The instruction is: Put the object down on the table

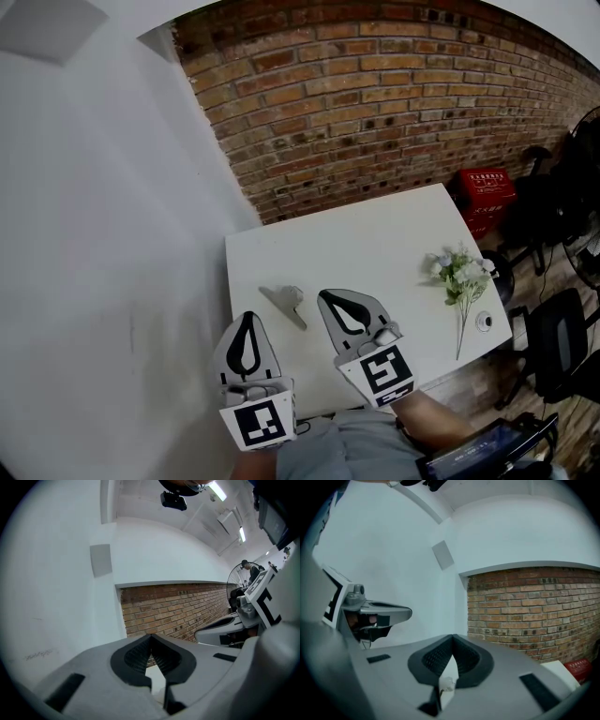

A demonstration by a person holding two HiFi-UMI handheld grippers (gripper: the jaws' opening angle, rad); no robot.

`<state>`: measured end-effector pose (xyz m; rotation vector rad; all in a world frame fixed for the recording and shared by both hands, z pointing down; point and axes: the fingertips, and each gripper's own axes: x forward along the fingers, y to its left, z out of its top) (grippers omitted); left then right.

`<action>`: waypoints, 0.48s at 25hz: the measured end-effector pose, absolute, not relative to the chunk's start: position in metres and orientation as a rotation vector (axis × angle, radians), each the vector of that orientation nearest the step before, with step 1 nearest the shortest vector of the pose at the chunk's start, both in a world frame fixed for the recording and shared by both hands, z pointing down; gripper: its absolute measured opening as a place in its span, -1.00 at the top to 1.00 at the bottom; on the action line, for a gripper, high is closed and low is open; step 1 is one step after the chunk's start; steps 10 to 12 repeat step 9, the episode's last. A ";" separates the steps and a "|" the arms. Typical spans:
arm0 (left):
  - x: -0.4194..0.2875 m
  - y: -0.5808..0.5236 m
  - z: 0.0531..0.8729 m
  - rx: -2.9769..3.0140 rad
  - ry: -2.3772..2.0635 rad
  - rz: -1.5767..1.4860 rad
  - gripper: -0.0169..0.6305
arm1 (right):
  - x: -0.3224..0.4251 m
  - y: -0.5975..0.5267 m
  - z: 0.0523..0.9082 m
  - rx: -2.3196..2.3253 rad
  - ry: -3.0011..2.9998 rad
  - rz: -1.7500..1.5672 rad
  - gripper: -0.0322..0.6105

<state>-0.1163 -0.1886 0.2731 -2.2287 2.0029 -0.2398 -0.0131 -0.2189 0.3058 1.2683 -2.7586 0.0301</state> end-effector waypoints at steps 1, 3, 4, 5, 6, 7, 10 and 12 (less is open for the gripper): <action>-0.117 -0.189 0.273 -2.229 2.001 -0.241 0.92 | -0.013 -0.219 0.306 1.269 -2.757 0.029 0.89; -0.116 -0.189 0.274 -2.230 1.996 -0.242 0.92 | -0.013 -0.220 0.307 1.270 -2.754 0.024 0.89; -0.116 -0.189 0.274 -2.230 1.994 -0.240 0.92 | -0.012 -0.220 0.308 1.270 -2.753 0.020 0.89; -0.116 -0.189 0.275 -2.232 1.992 -0.239 0.92 | -0.012 -0.220 0.310 1.271 -2.753 0.015 0.89; -0.116 -0.190 0.276 -2.233 1.991 -0.238 0.92 | -0.012 -0.220 0.311 1.273 -2.753 0.010 0.89; -0.116 -0.190 0.276 -2.236 1.989 -0.238 0.92 | -0.012 -0.220 0.311 1.275 -2.752 0.009 0.89; -0.115 -0.190 0.276 -2.241 1.987 -0.239 0.92 | -0.012 -0.221 0.310 1.280 -2.750 0.016 0.89; -0.115 -0.190 0.276 -2.241 1.987 -0.239 0.92 | -0.012 -0.221 0.310 1.280 -2.750 0.016 0.89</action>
